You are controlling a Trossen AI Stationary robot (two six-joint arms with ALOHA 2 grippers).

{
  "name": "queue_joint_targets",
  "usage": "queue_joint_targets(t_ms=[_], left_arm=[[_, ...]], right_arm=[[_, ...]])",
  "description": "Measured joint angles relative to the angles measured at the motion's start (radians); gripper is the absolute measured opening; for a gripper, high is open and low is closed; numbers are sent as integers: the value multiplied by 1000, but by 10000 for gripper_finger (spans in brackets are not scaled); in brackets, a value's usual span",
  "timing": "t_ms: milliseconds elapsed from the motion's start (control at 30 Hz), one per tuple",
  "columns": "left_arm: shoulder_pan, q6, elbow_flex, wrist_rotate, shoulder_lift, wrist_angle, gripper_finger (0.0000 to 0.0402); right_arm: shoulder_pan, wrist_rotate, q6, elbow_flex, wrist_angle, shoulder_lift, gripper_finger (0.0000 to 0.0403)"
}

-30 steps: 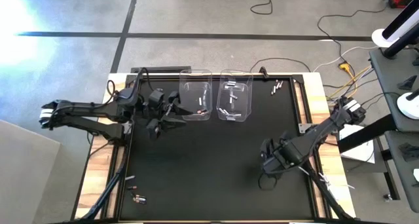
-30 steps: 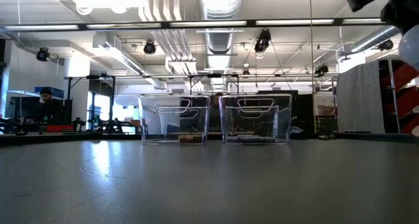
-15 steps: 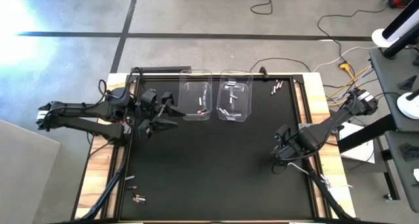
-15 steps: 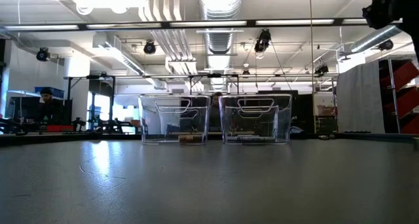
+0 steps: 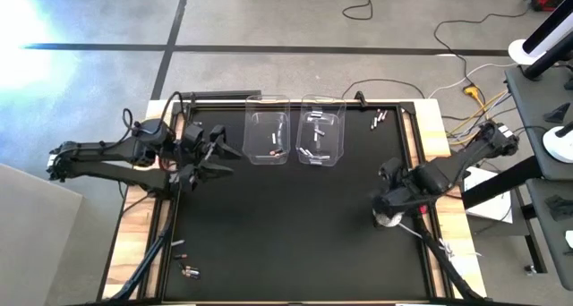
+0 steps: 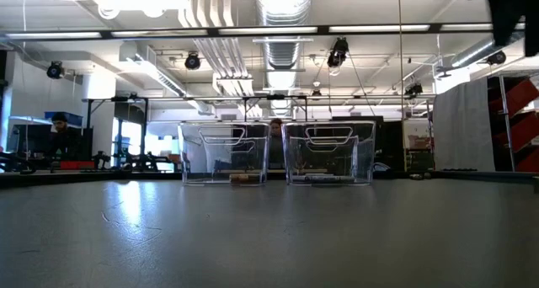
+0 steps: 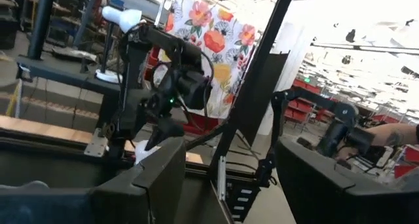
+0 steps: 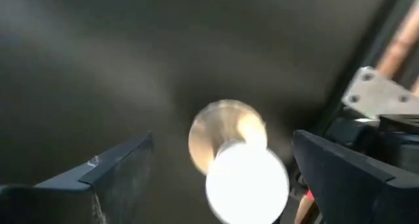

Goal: Sort batteries
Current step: Put the black battery into the left transparent bin

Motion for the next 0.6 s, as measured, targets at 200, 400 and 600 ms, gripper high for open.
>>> queue_joint_targets(t_ms=[200,400,600], left_arm=[[3,73,0,-94,-6,0,213],[8,85,0,-102,23,-19,213],[8,80,0,-96,31,-163,213]], right_arm=[[-249,14,-95,16,-7,3,344],[-599,31,-249,-38,126,3,317],[-903,31,-339,-135,373,25,281]])
